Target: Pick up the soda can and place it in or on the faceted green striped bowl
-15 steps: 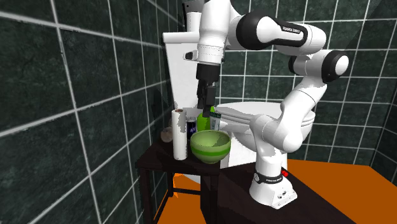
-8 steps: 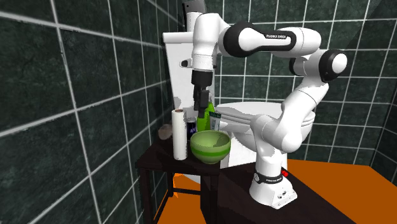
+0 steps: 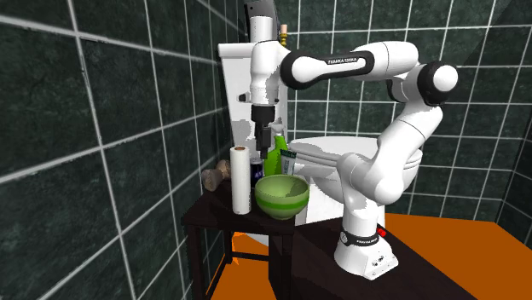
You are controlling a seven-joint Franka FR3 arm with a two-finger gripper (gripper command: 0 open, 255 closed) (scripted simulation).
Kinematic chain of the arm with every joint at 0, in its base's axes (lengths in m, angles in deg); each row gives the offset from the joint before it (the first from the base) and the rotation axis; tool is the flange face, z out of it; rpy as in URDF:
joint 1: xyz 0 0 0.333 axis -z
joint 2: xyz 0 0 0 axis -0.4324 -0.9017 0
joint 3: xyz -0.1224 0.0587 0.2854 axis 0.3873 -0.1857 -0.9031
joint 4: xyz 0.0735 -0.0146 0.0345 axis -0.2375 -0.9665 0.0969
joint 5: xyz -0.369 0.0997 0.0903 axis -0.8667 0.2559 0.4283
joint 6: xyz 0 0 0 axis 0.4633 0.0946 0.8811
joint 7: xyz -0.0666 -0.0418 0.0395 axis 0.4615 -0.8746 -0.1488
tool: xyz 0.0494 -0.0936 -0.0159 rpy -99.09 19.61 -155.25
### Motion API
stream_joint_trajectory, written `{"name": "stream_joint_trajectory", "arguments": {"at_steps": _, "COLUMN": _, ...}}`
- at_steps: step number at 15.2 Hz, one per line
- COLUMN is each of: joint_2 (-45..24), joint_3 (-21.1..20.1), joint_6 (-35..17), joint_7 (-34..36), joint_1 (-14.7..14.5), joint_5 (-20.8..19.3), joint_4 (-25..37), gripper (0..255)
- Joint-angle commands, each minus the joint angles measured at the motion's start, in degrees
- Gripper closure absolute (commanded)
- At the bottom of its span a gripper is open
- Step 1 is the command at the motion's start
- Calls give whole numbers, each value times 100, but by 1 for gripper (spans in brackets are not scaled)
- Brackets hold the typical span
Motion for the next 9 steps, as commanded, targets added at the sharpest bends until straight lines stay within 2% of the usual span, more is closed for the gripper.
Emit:
{"name": "stream_joint_trajectory", "arguments": {"at_steps": 1, "joint_2": -135, "joint_3": 257, "joint_6": -110, "joint_7": -261, "joint_1": 79, "joint_5": -137, "joint_4": -11, "gripper": 0}}
{"name": "stream_joint_trajectory", "arguments": {"at_steps": 9, "joint_2": -935, "joint_3": 1302, "joint_6": -565, "joint_7": -1294, "joint_1": 306, "joint_5": -550, "joint_4": 228, "gripper": 0}}
